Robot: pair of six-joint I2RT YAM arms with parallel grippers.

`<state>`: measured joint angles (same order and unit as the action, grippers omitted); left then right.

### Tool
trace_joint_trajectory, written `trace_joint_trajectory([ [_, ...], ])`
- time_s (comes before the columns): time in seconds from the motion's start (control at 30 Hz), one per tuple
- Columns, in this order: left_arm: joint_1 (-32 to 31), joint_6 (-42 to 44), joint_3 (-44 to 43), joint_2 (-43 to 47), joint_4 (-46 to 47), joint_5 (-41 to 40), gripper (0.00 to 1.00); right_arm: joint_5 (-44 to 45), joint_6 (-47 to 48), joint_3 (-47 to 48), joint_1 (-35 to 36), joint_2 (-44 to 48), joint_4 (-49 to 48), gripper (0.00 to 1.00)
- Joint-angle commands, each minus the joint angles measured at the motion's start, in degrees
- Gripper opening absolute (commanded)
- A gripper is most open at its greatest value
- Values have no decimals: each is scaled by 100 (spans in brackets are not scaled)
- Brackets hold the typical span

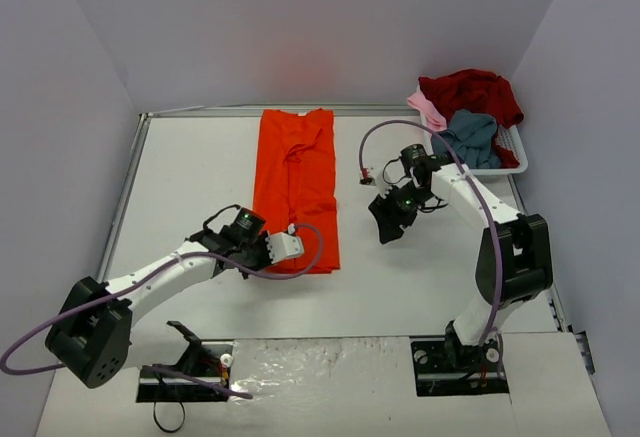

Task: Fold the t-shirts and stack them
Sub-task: Grab the bottom of the folded rectangular tshirt with both arms

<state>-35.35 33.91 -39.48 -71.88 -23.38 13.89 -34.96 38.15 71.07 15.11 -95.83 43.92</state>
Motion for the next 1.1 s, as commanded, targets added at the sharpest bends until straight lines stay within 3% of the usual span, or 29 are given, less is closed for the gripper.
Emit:
trace_joint_trajectory([
  [0.0, 81, 45, -156, 305, -326, 456, 2, -396, 525, -128, 53, 591, 30, 53],
  [0.23, 134, -34, -358, 113, -474, 703, 2, -792, 1088, -883, 220, 1399, -1025, 56],
  [0.43, 239, 37, -797, -388, -747, 756, 2, -583, 1142, -1797, 510, 1839, -2229, 57],
  [0.63, 502, 89, -1272, -968, -967, 712, 2, -135, 1151, -2281, 1063, 1893, -3011, 57],
  [0.77, 836, 63, -1492, -1214, -1107, 1123, 3, 112, 1028, -2536, 1371, 1902, -3705, 56],
  [1.07, 1145, 54, -1562, -1320, -1266, 1502, 2, 613, 1063, -2686, 2171, 1533, -4287, 56],
])
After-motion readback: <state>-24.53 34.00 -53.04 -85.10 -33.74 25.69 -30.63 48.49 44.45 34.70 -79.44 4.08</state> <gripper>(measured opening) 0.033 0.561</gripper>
